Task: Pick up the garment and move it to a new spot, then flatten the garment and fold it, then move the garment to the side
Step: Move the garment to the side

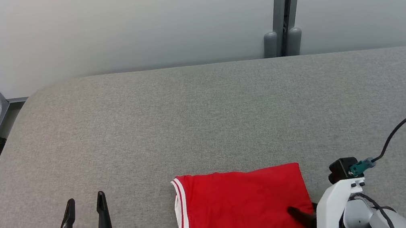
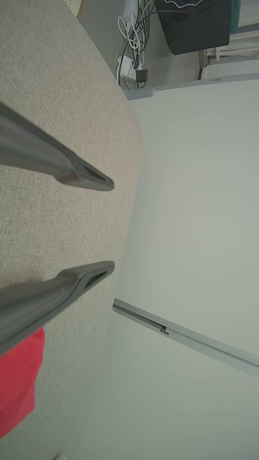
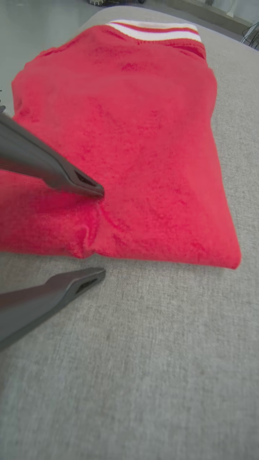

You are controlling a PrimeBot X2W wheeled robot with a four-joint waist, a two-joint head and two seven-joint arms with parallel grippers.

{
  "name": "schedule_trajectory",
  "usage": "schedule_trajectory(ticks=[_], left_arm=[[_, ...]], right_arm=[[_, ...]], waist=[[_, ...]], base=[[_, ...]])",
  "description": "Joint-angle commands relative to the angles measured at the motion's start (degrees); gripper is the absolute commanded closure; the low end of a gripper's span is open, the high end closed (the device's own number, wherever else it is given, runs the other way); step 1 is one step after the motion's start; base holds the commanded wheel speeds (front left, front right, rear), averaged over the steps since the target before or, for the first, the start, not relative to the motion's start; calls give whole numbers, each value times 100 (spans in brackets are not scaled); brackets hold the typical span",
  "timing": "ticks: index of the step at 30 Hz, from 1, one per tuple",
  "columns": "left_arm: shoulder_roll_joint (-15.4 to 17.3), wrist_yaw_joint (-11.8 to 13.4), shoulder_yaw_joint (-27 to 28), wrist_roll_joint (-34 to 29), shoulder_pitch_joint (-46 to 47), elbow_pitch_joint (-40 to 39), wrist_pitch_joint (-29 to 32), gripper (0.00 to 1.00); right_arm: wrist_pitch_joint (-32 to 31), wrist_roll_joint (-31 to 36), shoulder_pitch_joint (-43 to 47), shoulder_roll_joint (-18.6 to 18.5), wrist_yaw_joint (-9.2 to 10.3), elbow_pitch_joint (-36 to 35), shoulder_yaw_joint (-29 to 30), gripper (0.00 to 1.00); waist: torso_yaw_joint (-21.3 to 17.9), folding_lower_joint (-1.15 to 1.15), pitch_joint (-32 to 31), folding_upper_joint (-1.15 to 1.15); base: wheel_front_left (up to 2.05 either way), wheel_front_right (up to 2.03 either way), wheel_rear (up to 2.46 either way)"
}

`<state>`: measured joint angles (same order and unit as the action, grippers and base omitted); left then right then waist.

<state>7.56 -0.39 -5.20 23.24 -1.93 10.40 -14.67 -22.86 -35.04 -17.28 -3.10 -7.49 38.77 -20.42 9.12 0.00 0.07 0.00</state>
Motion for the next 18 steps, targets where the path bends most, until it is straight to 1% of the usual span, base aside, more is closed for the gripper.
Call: schedule_trajectory(ticks=[1,2,3,4,5,11,12,18], left_arm=[[24,0,19,22,104,29,-22,0],[22,-2,17,22,120,36,-25,0],[23,-6,18,22,133,44,-28,0],[26,-12,20,23,140,55,-29,0],[30,-17,20,24,145,66,-32,0],[45,-60,3,-4,150,94,-37,0],[45,-60,3,-4,150,94,-37,0],[41,-150,-101,-55,220,59,-42,0]], right_arm=[[-4,-124,83,27,-1,59,-92,0],[32,-206,77,27,-1,36,-144,16],[105,-275,65,25,-1,6,-180,55],[178,-337,47,22,-1,-14,-202,98],[233,-369,19,18,-1,-9,-229,100],[699,-457,-197,-1,-1,37,-291,100],[699,-457,-197,-1,-1,37,-291,100],[1076,-314,-332,-197,0,-28,-190,100]], waist=[[9,0,11,0],[10,0,16,0],[9,0,20,0],[5,0,24,0],[-1,0,25,0],[-137,0,8,0],[-137,0,8,0],[-459,0,11,0]], base=[[0,0,0],[0,0,0],[0,0,0],[0,0,0],[0,0,0],[0,0,0],[0,0,0],[0,0,0]])
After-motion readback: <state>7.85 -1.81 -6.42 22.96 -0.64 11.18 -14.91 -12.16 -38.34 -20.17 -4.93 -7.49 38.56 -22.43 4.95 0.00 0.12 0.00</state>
